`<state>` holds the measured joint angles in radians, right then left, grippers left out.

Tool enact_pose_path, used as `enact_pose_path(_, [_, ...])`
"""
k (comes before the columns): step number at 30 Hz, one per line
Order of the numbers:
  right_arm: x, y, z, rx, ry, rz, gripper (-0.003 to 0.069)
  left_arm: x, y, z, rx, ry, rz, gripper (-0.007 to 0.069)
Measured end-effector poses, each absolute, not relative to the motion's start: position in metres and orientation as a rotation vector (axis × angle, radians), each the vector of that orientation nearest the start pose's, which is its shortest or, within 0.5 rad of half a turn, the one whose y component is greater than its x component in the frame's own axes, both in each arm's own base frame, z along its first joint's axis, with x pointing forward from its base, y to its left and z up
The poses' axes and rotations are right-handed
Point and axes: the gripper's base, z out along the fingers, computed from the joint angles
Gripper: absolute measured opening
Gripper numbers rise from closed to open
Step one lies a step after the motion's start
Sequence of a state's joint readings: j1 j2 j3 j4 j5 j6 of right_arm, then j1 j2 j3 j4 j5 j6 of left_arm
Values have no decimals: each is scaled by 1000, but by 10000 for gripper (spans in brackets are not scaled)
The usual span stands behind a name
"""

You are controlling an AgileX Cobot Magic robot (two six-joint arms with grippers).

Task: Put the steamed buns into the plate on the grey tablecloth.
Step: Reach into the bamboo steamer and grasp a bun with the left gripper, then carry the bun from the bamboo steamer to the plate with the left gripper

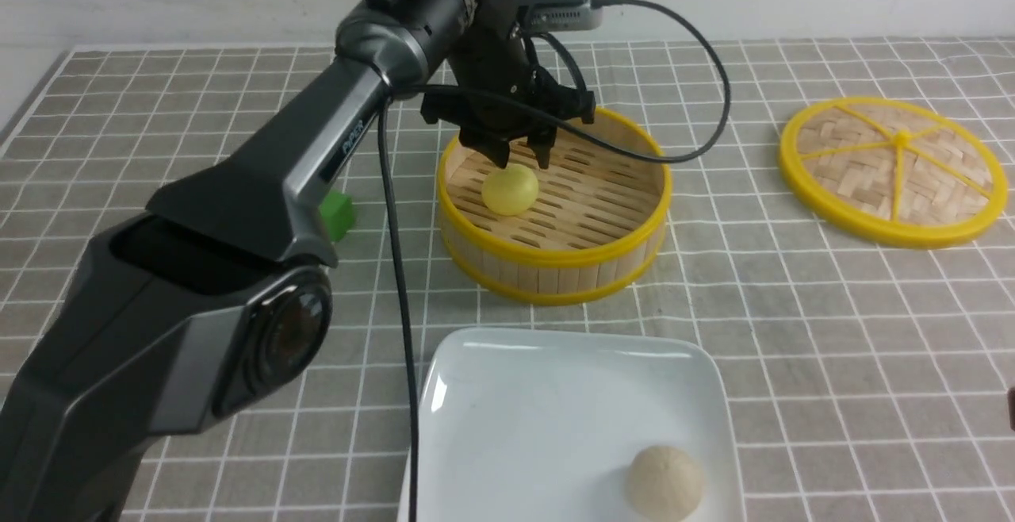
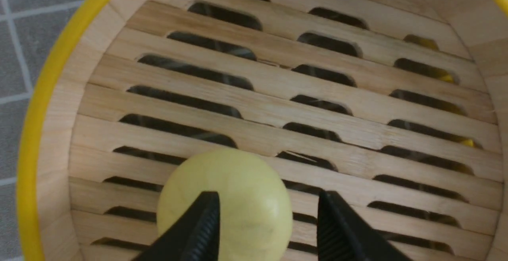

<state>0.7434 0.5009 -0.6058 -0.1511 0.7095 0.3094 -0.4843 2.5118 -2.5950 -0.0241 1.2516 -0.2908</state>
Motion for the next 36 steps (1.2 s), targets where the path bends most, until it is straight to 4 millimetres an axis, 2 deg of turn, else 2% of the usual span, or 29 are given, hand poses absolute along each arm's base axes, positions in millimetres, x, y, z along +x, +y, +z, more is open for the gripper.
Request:
enact_pose_path(13, [76,52,318,-456,2048,437,12,476,-248,240,212,2669,-234,358])
enact_pose_path(22, [82,47,323,-345,2009,398,19,474,-249,215,192,2755,-220,349])
enact_pose_path(25, [83,46,323,-322,2005,400,22,474,-250,215,190,2751,-231,283])
enact_pose_path(28, [83,46,324,-318,2001,398,24,473,-252,216,186,2757,-265,132])
enact_pose_path(29, [83,46,324,-318,2001,398,24,473,-252,216,186,2758,-266,110])
enact_pose_path(31, [83,46,324,-319,2000,396,26,470,-252,225,183,2751,-294,33])
enact_pose_path(34, [83,46,324,-320,1999,394,31,464,-250,249,181,2722,-327,24])
enact_pose_path(35, [83,46,324,-320,1999,393,33,458,-248,268,179,2697,-365,23])
enact_pose_path(36, [83,46,324,-320,1999,393,34,454,-247,277,185,2687,-384,23])
